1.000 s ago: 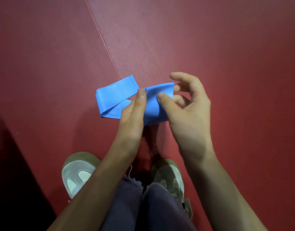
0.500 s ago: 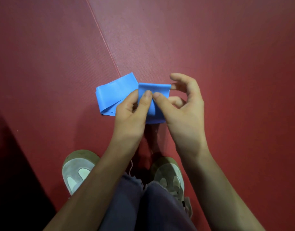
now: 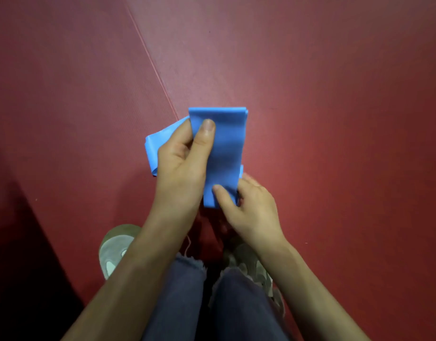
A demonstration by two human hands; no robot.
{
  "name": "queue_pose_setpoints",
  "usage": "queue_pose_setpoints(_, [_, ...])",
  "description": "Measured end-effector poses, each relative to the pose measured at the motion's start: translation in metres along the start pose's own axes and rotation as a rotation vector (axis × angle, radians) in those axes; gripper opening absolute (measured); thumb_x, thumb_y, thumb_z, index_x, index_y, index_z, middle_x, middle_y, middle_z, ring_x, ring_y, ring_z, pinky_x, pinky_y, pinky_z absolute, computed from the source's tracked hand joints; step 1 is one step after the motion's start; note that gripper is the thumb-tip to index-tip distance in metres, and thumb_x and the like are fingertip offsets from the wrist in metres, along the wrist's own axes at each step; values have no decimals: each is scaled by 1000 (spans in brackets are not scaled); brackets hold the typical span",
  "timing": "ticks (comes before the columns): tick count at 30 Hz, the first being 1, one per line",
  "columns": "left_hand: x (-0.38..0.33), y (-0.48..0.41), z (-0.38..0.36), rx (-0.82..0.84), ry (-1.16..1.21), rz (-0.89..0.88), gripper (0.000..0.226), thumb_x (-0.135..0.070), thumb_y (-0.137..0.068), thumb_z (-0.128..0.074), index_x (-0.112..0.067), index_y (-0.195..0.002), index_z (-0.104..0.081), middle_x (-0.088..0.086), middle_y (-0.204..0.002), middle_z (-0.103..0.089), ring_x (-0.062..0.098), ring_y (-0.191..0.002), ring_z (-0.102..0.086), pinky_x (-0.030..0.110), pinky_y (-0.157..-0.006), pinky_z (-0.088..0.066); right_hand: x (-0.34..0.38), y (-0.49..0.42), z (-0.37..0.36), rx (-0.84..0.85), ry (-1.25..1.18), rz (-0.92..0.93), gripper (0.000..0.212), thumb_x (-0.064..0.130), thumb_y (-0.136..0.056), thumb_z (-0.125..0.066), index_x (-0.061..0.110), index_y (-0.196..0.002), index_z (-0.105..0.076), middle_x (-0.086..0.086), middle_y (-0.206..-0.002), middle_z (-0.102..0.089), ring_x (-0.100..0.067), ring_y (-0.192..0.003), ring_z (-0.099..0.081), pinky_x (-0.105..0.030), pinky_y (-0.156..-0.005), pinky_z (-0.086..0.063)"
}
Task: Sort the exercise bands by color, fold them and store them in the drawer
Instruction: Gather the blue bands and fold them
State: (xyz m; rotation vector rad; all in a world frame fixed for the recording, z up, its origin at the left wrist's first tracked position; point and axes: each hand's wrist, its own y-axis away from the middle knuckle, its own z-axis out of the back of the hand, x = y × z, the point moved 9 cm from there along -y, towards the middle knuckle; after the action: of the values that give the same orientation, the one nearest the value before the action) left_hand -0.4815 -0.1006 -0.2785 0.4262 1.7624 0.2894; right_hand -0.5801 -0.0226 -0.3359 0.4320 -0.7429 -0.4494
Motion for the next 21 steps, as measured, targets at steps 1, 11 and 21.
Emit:
queue_pose_setpoints(1, [-4,1,0,3,8,-8,16,-24,-84,-45,-17,-73,-55,5,-70,-54,14,-65,-54,20,-58,-48,-1,0,-5,57,-159,-52,51,50,-71,-43,4,-74,-62,-17,-76,-67,-26,-77,-61,-44,-81,-49])
queue_pose_setpoints(11, [24,29,20,-28,-85,90,27,-4,-92,-41,-20,-76,-57,-21,-53,-64,-11,-54,-57,4,-55,-43,-4,-8,-20,91,-160,9,53,1,-74,-48,16,-125,-46,-7,-127,-56,-28,-112,-55,-42,-93,-45])
queue_pose_setpoints(21, [52,29,42,-68,-136,149,27,-8,-92,-45,-23,-78,-61,-20,-60,-66,-7,-63,-57,10,-63,-48,16,-116,-31,7,-51,-63,29,17,-87,-51,6,-114,-53,-14,-121,-51,-31,-108,-52,-36,-86,-40])
